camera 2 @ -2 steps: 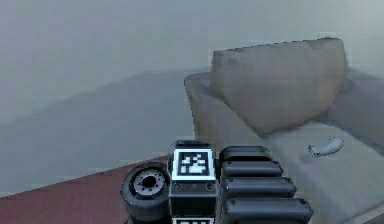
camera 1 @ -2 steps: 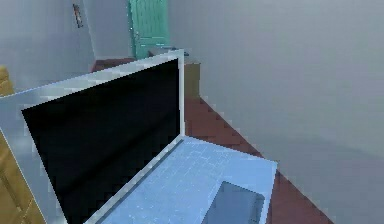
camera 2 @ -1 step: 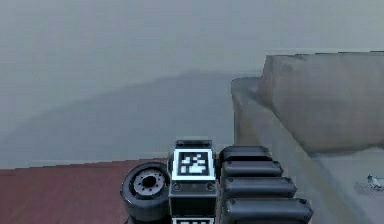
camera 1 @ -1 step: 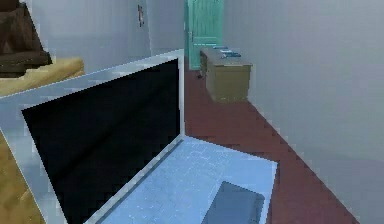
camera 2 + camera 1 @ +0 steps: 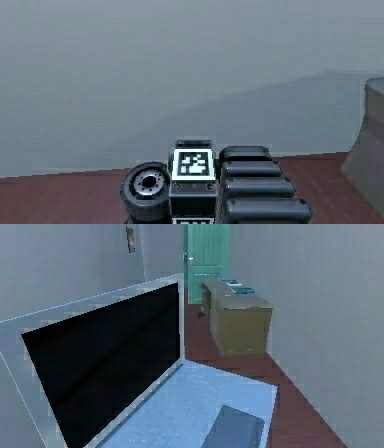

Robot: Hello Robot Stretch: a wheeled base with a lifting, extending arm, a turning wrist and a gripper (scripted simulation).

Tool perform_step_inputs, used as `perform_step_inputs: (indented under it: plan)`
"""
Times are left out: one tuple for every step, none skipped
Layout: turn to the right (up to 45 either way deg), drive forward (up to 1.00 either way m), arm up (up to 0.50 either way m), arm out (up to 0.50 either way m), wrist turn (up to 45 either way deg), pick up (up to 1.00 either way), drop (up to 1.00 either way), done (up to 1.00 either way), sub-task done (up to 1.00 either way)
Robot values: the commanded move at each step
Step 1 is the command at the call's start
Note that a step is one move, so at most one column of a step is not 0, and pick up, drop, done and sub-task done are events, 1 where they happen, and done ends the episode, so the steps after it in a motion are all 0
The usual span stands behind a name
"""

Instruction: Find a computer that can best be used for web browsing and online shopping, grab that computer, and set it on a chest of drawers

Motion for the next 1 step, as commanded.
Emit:
perform_step_inputs:
  plan:
    - [-3.0,0.0,0.0,0.0,0.0,0.0,0.0,0.0,0.0]
